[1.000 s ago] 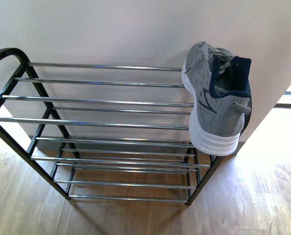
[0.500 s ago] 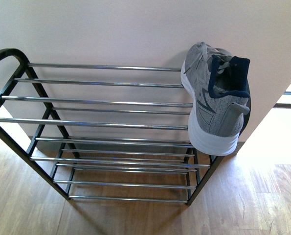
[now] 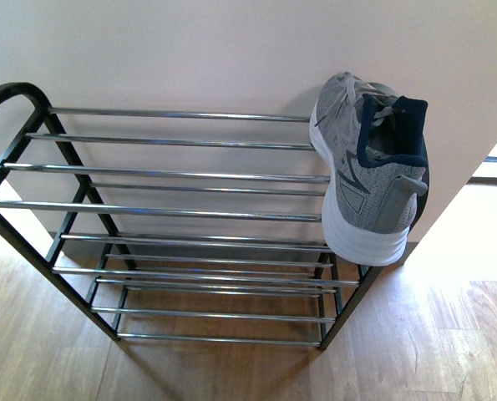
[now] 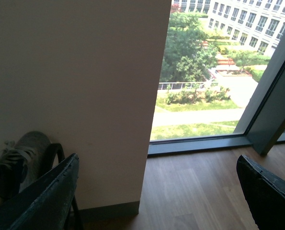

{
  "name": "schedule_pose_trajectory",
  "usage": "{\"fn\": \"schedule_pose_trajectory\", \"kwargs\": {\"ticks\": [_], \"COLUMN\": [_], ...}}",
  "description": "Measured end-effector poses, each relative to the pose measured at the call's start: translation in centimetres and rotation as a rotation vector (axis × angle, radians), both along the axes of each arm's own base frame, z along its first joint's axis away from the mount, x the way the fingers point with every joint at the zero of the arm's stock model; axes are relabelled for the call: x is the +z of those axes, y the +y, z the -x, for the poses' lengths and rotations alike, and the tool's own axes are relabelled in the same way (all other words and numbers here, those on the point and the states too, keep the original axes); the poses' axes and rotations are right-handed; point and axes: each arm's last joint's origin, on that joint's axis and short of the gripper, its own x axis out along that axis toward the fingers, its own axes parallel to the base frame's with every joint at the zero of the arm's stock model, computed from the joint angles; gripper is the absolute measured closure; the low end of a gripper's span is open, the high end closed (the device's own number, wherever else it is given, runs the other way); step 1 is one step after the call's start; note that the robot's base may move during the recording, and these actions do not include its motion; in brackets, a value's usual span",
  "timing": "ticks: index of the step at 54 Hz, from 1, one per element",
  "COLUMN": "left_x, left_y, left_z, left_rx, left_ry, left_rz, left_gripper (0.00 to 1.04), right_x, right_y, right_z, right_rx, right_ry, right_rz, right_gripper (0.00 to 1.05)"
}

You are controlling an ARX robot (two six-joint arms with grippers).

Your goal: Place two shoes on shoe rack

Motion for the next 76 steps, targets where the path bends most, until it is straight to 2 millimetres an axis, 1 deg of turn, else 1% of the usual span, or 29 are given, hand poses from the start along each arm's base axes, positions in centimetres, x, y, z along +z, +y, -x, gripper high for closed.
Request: {"fn": "schedule_pose_trajectory", "kwargs": {"ticks": [26, 27, 29, 30, 32, 36, 43, 45, 49, 50, 53, 54, 55, 56, 62, 76], "left_x": [0.0, 0.0, 0.0, 0.0, 0.0, 0.0, 0.0, 0.0, 0.0, 0.0, 0.0, 0.0, 0.0, 0.0, 0.0, 0.0], "left_y": [0.0, 0.0, 0.0, 0.0, 0.0, 0.0, 0.0, 0.0, 0.0, 0.0, 0.0, 0.0, 0.0, 0.0, 0.0, 0.0], "left_z": [0.0, 0.0, 0.0, 0.0, 0.0, 0.0, 0.0, 0.0, 0.0, 0.0, 0.0, 0.0, 0.0, 0.0, 0.0, 0.0], "left_rx": [0.0, 0.0, 0.0, 0.0, 0.0, 0.0, 0.0, 0.001, 0.0, 0.0, 0.0, 0.0, 0.0, 0.0, 0.0, 0.0], "left_ry": [0.0, 0.0, 0.0, 0.0, 0.0, 0.0, 0.0, 0.0, 0.0, 0.0, 0.0, 0.0, 0.0, 0.0, 0.0, 0.0], "left_rz": [0.0, 0.0, 0.0, 0.0, 0.0, 0.0, 0.0, -0.001, 0.0, 0.0, 0.0, 0.0, 0.0, 0.0, 0.0, 0.0], "left_gripper": [1.03, 1.03, 1.03, 1.03, 1.03, 1.03, 1.03, 1.03, 1.03, 1.03, 1.03, 1.03, 1.03, 1.03, 1.03, 1.03], "right_x": [0.0, 0.0, -0.1, -0.4, -0.8, -1.6, -2.8, -3.2, -4.1, -4.2, -4.5, -4.6, -4.9, -5.0, -5.7, -6.7], "right_y": [0.0, 0.0, 0.0, 0.0, 0.2, 0.5, 0.8, 1.1, 1.8, 1.8, 1.8, 1.8, 1.8, 1.8, 1.8, 1.8], "right_z": [0.0, 0.0, 0.0, 0.1, 0.1, 0.2, 0.3, 0.6, 1.3, 1.4, 1.4, 1.4, 1.4, 1.4, 1.4, 1.4], "right_rx": [0.002, 0.03, 0.139, 0.212, 0.288, 0.368, 0.378, 0.342, 0.389, 0.391, 0.381, 0.381, 0.381, 0.382, 0.383, 0.383], "right_ry": [0.0, -0.008, -0.042, -0.053, -0.055, -0.054, -0.046, -0.035, -0.043, -0.05, -0.052, -0.052, -0.049, -0.047, -0.046, -0.047], "right_rz": [0.001, -0.007, -0.025, -0.031, -0.04, -0.051, -0.058, -0.062, -0.062, -0.061, -0.06, -0.06, -0.061, -0.058, -0.064, -0.064], "right_gripper": [0.09, 0.11, 0.17, 0.22, 0.28, 0.38, 0.55, 0.62, 0.78, 0.83, 0.94, 0.96, 1.01, 1.03, 1.03, 1.03]}}
